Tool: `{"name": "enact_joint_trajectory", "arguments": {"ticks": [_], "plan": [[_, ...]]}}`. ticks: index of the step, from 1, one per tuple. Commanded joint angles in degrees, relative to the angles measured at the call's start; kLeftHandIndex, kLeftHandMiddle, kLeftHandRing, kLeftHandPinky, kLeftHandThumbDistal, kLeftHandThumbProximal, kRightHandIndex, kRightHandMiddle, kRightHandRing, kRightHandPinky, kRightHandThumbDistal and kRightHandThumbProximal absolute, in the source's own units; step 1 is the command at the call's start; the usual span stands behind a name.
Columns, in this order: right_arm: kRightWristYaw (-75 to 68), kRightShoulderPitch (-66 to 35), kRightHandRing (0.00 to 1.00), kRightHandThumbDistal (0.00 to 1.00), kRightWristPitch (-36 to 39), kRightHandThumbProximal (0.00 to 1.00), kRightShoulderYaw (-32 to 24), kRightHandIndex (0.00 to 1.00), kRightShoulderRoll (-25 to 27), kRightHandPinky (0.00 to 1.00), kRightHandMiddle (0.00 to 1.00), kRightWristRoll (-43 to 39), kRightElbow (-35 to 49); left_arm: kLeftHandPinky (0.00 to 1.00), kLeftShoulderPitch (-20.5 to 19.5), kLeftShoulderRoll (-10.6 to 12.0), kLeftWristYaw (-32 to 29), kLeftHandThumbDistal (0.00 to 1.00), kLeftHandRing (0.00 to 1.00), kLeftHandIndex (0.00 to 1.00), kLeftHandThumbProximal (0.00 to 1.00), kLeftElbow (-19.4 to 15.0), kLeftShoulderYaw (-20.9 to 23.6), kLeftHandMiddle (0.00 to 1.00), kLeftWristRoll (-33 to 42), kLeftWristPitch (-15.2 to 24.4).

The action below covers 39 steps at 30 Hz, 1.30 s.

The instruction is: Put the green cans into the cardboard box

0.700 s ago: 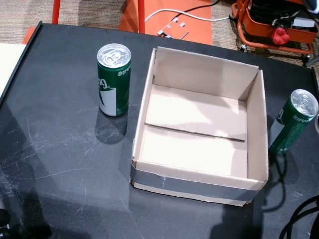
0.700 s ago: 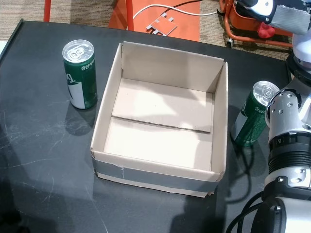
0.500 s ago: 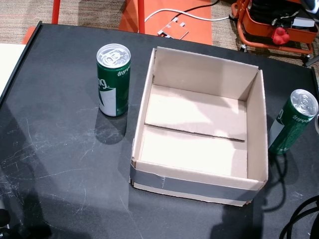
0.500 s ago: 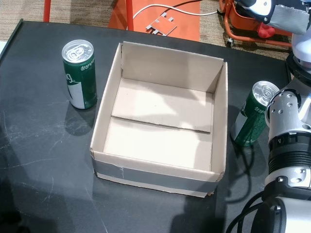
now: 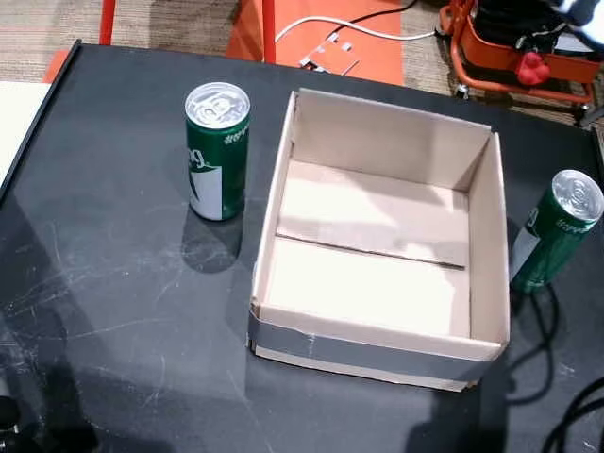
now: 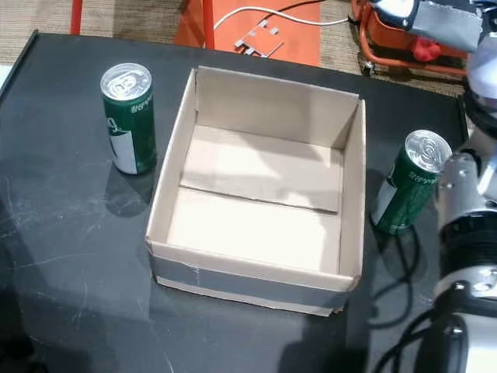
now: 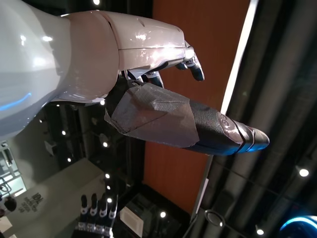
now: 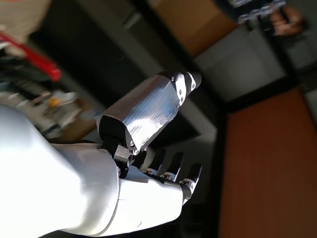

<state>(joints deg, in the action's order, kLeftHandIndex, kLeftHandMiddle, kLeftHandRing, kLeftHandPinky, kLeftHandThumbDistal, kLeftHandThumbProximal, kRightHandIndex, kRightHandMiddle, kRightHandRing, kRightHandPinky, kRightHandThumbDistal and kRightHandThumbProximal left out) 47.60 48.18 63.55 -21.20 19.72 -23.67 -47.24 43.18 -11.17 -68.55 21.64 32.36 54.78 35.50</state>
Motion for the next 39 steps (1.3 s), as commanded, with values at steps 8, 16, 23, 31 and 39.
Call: {"name": "enact_joint_trajectory", "arguments": {"ticks": [8,16,23,31,39], "plan": [[-10.1,-10.9,0.85,0.95,-1.3,0.60,-0.9,0.80,5.2,0.92,0.80,4.3,1.8,0.88,3.6,-3.0,-4.0,0.88,0.98,0.72,0.74,6.9,2.0,0.75,1.0,-1.3],[-16.7,-19.3,0.87,1.00,-4.7,0.63,1.2,0.81,6.3,0.93,0.80,10.7,-0.2,0.96,4.1,-3.2,-3.7,0.89,0.95,0.70,0.78,8.0,3.2,0.74,0.5,-0.8],[-14.4,-27.9,0.91,1.00,-12.6,0.63,6.2,0.85,5.0,0.98,0.86,12.7,-1.2,0.93,4.6,-4.2,-4.7,0.83,0.98,0.73,0.61,9.9,3.1,0.76,0.4,-2.9],[-12.8,-33.3,0.92,1.00,-14.5,0.67,7.9,0.87,1.0,1.00,0.87,10.8,-1.8,0.96,5.8,-5.1,-5.1,0.80,0.97,0.71,0.64,13.2,3.9,0.75,-1.0,-0.9],[-11.9,-34.0,0.92,1.00,-14.4,0.68,7.1,0.83,-0.7,1.00,0.86,8.0,-4.7,0.97,6.9,-6.2,-6.3,0.82,0.98,0.70,0.65,15.5,4.1,0.76,-1.2,-0.7]]}}
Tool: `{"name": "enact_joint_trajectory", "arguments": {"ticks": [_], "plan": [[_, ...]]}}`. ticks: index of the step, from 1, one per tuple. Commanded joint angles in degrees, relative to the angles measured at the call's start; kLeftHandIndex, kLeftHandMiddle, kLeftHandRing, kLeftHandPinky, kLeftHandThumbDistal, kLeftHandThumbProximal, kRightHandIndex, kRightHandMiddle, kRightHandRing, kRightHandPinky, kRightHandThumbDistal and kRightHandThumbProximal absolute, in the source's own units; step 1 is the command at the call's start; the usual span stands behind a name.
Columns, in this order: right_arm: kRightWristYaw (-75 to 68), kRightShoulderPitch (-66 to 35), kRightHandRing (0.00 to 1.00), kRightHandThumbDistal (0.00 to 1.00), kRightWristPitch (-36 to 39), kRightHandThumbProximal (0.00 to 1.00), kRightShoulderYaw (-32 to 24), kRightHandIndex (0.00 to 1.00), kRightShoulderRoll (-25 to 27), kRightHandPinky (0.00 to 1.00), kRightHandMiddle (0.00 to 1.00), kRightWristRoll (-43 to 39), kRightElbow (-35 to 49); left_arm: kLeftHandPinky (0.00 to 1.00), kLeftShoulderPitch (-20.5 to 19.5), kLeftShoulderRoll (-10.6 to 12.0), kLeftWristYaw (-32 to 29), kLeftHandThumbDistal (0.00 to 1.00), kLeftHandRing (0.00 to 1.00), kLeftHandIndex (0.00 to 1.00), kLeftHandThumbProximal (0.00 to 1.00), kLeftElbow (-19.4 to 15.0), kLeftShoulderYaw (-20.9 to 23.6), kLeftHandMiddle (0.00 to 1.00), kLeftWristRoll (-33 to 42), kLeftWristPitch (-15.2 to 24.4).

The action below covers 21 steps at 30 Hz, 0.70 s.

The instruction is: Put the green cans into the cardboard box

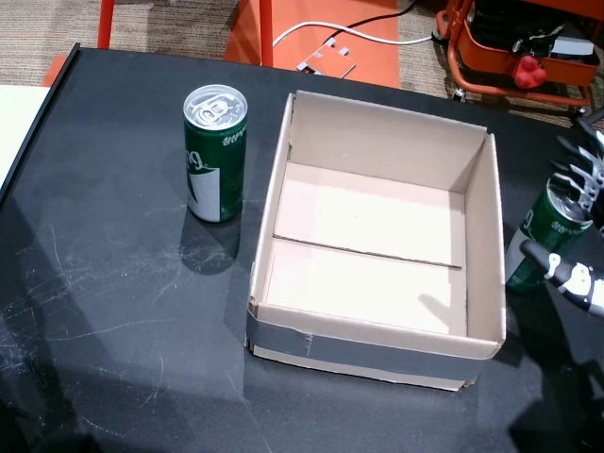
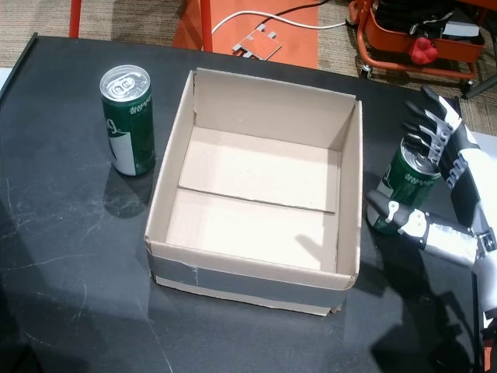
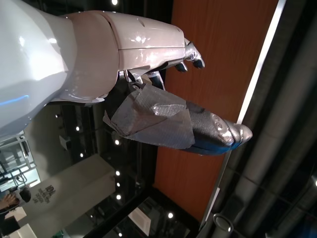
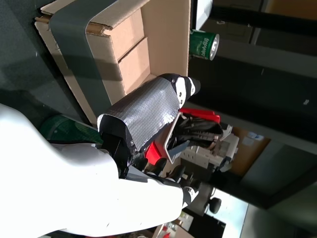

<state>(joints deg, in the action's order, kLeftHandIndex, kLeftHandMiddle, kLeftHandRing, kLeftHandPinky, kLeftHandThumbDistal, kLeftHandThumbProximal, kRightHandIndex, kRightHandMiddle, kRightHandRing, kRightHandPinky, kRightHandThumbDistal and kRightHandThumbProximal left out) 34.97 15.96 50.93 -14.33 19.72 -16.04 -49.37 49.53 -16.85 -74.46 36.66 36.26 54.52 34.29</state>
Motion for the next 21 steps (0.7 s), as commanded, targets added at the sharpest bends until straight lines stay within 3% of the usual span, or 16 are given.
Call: {"name": "enact_joint_trajectory", "arguments": {"ticks": [1,6,11,18,21], "plan": [[1.0,-1.5,0.92,1.00,-1.8,0.68,0.2,0.82,-0.7,1.00,0.86,0.1,-3.2,0.97,0.5,-0.5,-0.3,0.83,0.98,0.70,0.65,0.6,0.3,0.75,-0.8,0.4],[1.2,-0.1,0.91,1.00,-1.6,0.67,0.4,0.82,-0.7,1.00,0.86,0.1,-4.8,0.95,0.5,-0.7,-0.5,0.88,0.97,0.70,0.64,0.9,0.7,0.76,-0.1,-1.3],[0.3,0.9,0.91,1.00,-1.2,0.65,0.4,0.83,-0.1,0.99,0.86,0.8,-5.2,0.92,0.4,-0.8,-0.8,0.86,0.95,0.71,0.59,0.6,0.8,0.76,0.5,-4.6],[-0.8,4.0,0.89,1.00,-0.9,0.62,0.5,0.82,2.8,0.97,0.84,2.7,-4.5,0.89,0.3,-0.2,-0.4,0.88,0.95,0.72,0.53,0.8,0.9,0.76,0.2,-5.5],[-1.8,6.1,0.88,1.00,-0.7,0.61,0.5,0.83,4.5,0.96,0.84,4.1,-3.3,0.89,0.3,-0.1,-0.6,0.90,0.95,0.72,0.55,1.0,0.9,0.75,-0.1,-5.3]]}}
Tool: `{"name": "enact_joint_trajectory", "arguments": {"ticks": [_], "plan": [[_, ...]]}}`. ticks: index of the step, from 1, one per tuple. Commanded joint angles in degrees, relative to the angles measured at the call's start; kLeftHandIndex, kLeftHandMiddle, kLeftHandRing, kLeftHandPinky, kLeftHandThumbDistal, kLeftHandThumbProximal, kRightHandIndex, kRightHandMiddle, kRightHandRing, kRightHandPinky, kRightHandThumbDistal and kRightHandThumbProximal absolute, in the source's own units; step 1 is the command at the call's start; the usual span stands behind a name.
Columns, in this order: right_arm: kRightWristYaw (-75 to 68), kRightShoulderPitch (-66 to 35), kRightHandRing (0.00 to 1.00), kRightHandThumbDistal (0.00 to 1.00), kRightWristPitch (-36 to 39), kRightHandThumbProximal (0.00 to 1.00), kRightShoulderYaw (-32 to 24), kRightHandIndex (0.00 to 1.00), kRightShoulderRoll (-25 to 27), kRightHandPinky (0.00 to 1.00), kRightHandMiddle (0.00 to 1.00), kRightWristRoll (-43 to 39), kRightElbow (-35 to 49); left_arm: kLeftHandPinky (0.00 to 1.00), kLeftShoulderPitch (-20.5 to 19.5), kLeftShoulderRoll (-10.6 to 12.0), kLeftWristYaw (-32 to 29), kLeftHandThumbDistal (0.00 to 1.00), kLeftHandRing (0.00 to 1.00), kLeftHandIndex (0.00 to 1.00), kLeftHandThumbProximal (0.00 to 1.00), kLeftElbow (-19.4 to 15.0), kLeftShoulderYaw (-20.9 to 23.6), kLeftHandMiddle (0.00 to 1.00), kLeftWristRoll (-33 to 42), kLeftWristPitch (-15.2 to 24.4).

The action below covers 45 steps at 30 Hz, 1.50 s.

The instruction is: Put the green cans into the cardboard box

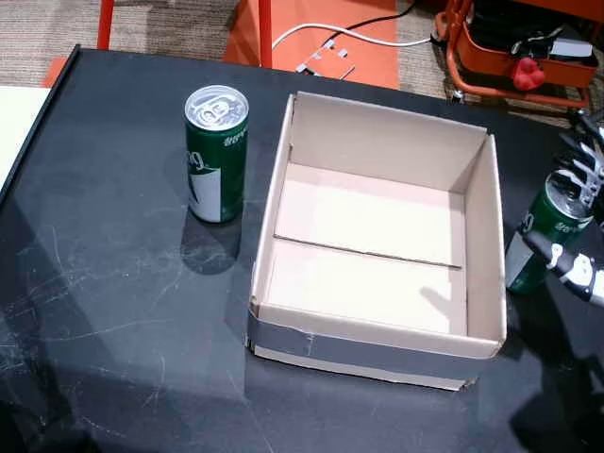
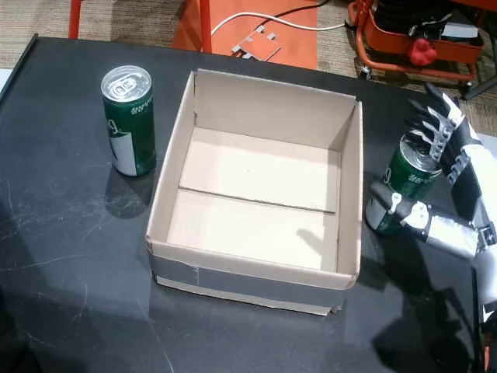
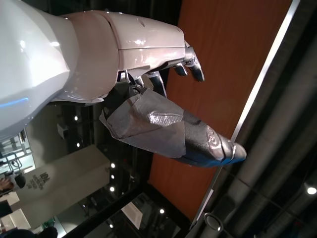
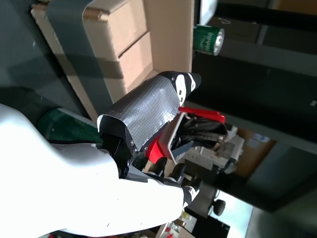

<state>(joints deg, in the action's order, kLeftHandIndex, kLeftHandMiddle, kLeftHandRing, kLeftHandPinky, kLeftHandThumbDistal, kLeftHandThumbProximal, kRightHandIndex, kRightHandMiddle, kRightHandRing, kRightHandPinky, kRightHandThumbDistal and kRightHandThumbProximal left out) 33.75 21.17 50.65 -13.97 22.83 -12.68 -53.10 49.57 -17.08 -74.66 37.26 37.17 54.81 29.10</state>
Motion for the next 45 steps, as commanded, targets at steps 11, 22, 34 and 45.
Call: {"name": "enact_joint_trajectory", "arguments": {"ticks": [11,22,34,45], "plan": [[1.4,5.7,0.87,1.00,0.6,0.65,-0.7,0.81,4.8,0.94,0.82,-0.3,3.5,0.86,0.5,-0.2,-0.2,1.00,0.96,0.71,0.55,1.4,-0.1,0.74,-1.4,1.0],[-0.1,5.0,0.88,1.00,0.7,0.46,-2.1,0.79,4.5,0.95,0.84,-0.5,-0.6,0.87,1.0,-0.3,0.1,0.94,0.95,0.72,0.52,1.9,0.4,0.75,-0.9,-0.6],[-4.2,4.0,0.89,1.00,-3.5,0.68,-3.4,0.85,2.6,0.96,0.86,0.3,-14.0,0.92,2.3,-1.5,-2.5,0.86,0.98,0.74,0.53,4.0,2.2,0.77,0.4,-4.3],[-3.1,4.7,0.89,1.00,-5.5,0.63,-4.1,0.88,1.5,0.97,0.87,-0.6,-15.3,0.89,2.3,-1.1,-2.5,0.90,0.98,0.72,0.61,3.5,2.6,0.75,-0.1,-3.9]]}}
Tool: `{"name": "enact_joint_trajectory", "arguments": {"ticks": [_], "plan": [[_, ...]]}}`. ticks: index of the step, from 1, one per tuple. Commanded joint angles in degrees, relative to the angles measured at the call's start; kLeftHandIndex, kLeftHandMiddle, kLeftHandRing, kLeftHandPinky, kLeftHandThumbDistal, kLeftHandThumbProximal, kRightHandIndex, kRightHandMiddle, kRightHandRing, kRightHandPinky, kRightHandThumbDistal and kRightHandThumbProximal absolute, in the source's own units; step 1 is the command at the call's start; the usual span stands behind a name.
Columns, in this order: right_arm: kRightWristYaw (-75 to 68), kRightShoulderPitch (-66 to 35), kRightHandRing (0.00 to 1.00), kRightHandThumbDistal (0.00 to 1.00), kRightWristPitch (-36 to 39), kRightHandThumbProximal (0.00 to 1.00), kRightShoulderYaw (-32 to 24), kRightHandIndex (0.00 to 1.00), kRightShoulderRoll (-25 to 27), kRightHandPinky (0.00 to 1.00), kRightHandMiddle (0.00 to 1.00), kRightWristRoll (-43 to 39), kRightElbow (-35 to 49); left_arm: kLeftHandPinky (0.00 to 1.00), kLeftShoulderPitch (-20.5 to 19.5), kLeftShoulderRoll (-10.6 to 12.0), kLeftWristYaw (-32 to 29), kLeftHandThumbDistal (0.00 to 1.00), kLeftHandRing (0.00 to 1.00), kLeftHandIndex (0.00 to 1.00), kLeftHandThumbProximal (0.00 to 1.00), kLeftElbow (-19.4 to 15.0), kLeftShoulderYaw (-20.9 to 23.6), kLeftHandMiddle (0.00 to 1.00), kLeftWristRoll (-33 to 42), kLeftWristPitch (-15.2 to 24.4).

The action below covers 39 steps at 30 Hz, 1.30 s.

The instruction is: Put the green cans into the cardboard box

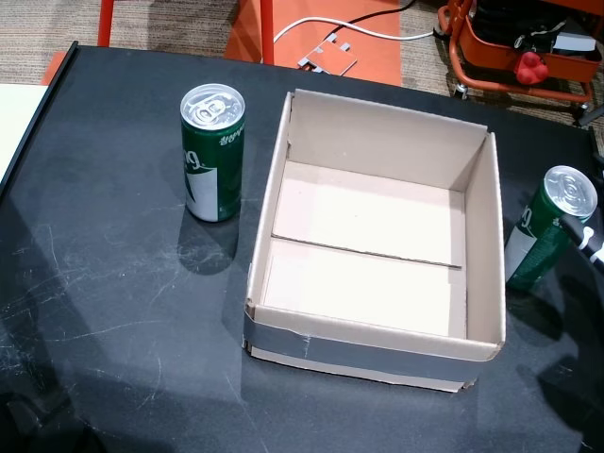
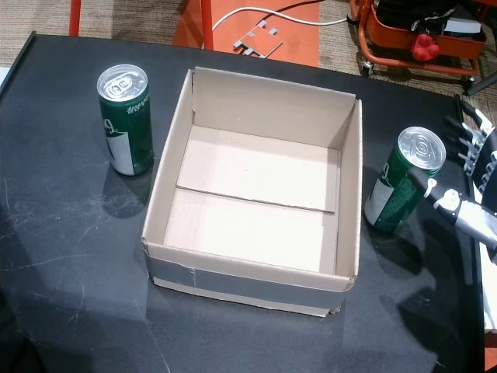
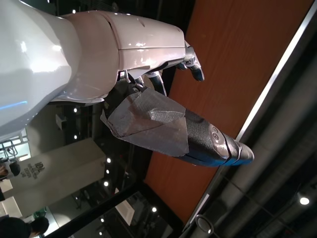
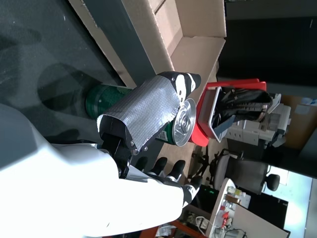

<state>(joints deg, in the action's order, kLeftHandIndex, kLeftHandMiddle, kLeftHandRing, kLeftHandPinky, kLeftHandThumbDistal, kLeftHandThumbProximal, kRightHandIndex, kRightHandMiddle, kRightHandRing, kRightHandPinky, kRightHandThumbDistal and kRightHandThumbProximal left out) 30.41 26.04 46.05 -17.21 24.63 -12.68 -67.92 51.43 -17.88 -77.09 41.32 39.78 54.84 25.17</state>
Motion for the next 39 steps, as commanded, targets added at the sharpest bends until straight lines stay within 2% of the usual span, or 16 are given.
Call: {"name": "enact_joint_trajectory", "arguments": {"ticks": [1,5,7,11,12,17,18,20,24,27,32,39], "plan": [[0.1,-0.2,0.89,1.00,-1.1,0.64,-0.9,0.88,-0.2,0.97,0.87,-0.5,-0.6,0.90,0.3,-0.1,0.2,0.90,0.98,0.72,0.61,-0.9,-0.1,0.76,-0.2,0.0],[-1.5,-0.4,0.90,1.00,-1.1,0.68,-0.4,0.88,0.0,0.98,0.87,0.9,-0.8,0.90,0.2,-0.1,0.3,0.95,0.98,0.72,0.58,-0.9,0.0,0.75,0.1,-0.8],[-2.2,-0.4,0.89,1.00,-1.1,0.68,-0.3,0.88,0.1,0.97,0.87,1.4,-0.9,0.90,0.2,-0.1,0.4,0.94,0.98,0.72,0.57,-0.9,0.0,0.75,0.1,-0.9],[-2.1,0.0,0.89,1.00,-2.0,0.65,-0.6,0.89,-0.1,0.97,0.87,1.2,-0.8,0.90,0.5,-0.4,-0.5,0.92,0.98,0.72,0.62,-0.3,0.2,0.75,0.1,-0.6],[-2.8,0.2,0.89,1.00,-2.1,0.68,-0.4,0.88,0.0,0.96,0.86,1.7,-1.0,0.91,0.6,-0.4,-0.7,0.91,0.98,0.72,0.63,-0.2,0.2,0.75,0.1,-0.7],[-5.5,3.2,0.86,1.00,-5.9,0.69,0.0,0.88,1.1,0.95,0.85,3.4,-3.8,0.90,0.7,-0.4,-0.8,0.89,0.96,0.71,0.63,-0.2,0.4,0.75,0.6,-2.1],[-6.0,3.8,0.86,1.00,-7.0,0.69,0.0,0.87,1.2,0.95,0.84,3.7,-4.4,0.89,0.7,-0.5,-1.1,0.89,0.96,0.71,0.60,-0.1,0.5,0.76,1.0,-3.1],[-7.4,5.1,0.85,1.00,-8.4,0.72,0.6,0.84,1.5,0.93,0.83,5.0,-5.3,0.89,0.8,-0.8,-1.9,0.90,0.96,0.71,0.65,0.2,0.8,0.75,1.5,-3.7],[-7.8,6.1,0.83,1.00,-9.8,0.69,0.4,0.84,0.9,0.91,0.82,5.7,-6.0,0.88,0.7,-0.8,-2.2,0.85,0.96,0.71,0.66,0.1,1.3,0.75,1.8,-4.7],[-8.1,6.2,0.82,1.00,-10.2,0.71,0.2,0.83,0.5,0.91,0.81,5.8,-6.0,0.88,1.1,-1.0,-2.9,0.88,0.97,0.72,0.66,0.6,1.5,0.76,1.9,-4.9],[-8.4,5.7,0.82,1.00,-10.4,0.71,-0.2,0.82,0.4,0.91,0.82,5.8,-6.1,0.92,1.1,-0.8,-2.3,0.90,0.97,0.71,0.77,0.6,1.8,0.76,2.2,-5.6],[-9.6,5.1,0.81,1.00,-10.6,0.72,-0.7,0.82,0.5,0.91,0.80,5.7,-6.3,0.92,1.6,-1.2,-3.4,0.90,0.97,0.72,0.78,1.9,2.4,0.76,2.1,-5.6]]}}
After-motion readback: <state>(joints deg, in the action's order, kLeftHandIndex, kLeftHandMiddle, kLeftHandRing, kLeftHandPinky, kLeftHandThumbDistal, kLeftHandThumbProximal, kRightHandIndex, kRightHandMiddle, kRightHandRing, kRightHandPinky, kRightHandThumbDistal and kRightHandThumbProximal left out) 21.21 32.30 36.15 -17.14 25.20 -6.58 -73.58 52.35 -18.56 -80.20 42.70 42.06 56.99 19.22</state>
